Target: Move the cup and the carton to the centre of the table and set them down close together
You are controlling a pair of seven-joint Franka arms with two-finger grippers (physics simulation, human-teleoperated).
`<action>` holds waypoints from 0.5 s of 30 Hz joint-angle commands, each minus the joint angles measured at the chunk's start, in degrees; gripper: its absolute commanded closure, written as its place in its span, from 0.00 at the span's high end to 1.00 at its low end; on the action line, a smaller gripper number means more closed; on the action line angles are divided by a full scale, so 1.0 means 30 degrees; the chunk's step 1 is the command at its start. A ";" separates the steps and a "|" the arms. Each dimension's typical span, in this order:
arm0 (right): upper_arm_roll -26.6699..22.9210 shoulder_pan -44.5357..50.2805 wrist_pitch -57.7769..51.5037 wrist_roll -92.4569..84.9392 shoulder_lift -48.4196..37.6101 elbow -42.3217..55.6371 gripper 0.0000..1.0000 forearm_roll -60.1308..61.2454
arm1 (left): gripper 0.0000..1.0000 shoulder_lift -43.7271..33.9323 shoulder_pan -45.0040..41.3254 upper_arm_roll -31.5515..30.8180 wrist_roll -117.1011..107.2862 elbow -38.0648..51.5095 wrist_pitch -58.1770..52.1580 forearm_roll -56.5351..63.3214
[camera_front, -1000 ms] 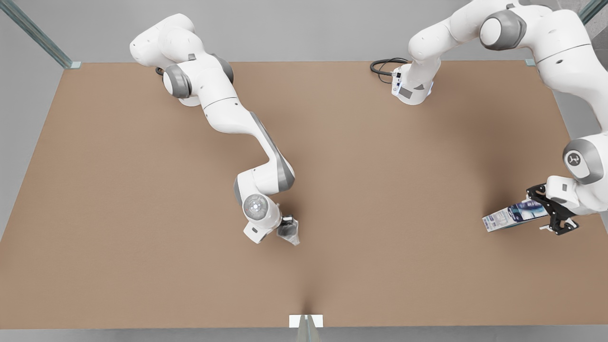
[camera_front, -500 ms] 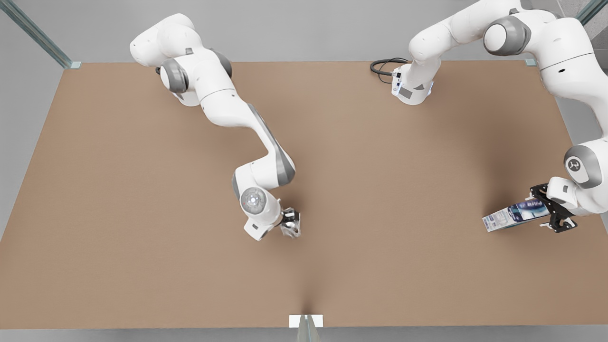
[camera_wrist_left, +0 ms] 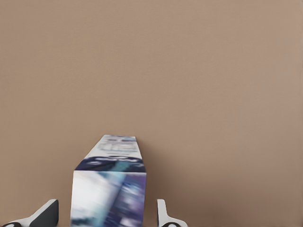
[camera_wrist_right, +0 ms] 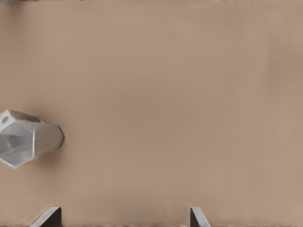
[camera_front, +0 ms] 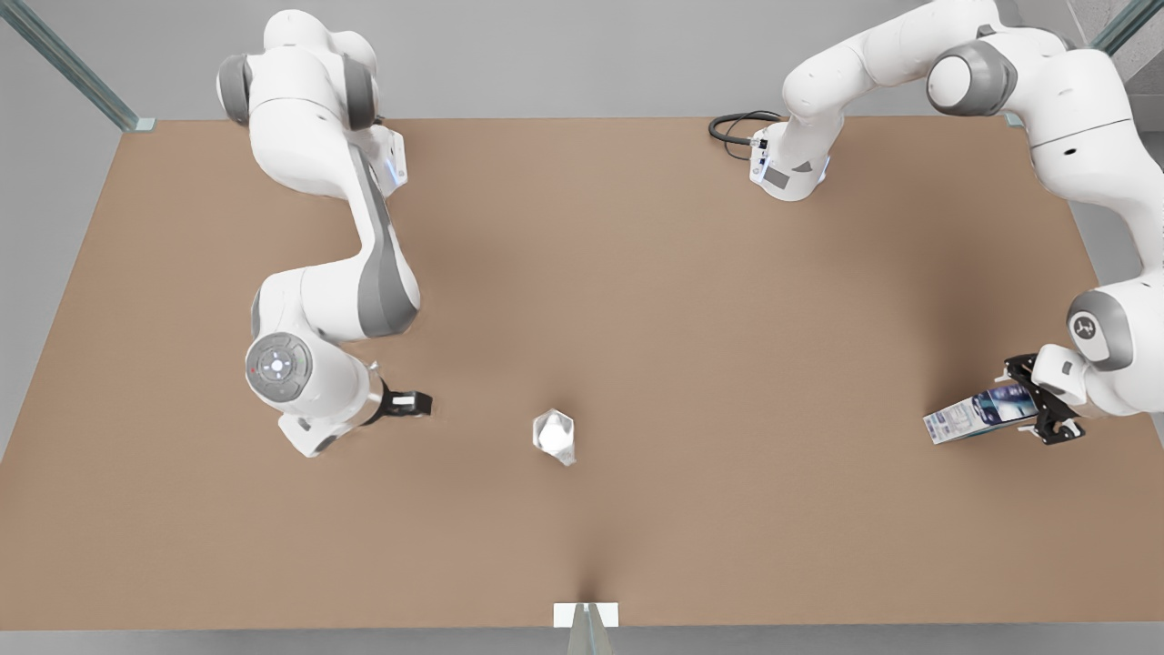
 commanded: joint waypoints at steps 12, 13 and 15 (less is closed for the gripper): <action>0.5609 -0.6089 0.2602 -0.0754 -0.8186 -0.8473 1.00 -0.6822 | 0.63 0.0791 -0.0003 0.0237 -0.0029 0.0000 0.0000 0.0817; 0.5609 -0.6060 0.2602 -0.0754 -0.8157 -0.8473 1.00 -0.6822 | 0.62 0.0791 -0.0003 0.0237 -0.0029 -0.0029 0.0000 0.0817; 0.5609 -0.6060 0.2602 -0.0754 -0.8157 -0.8473 1.00 -0.6851 | 0.54 0.0762 -0.0003 0.0266 -0.0058 -0.0029 0.0000 0.0817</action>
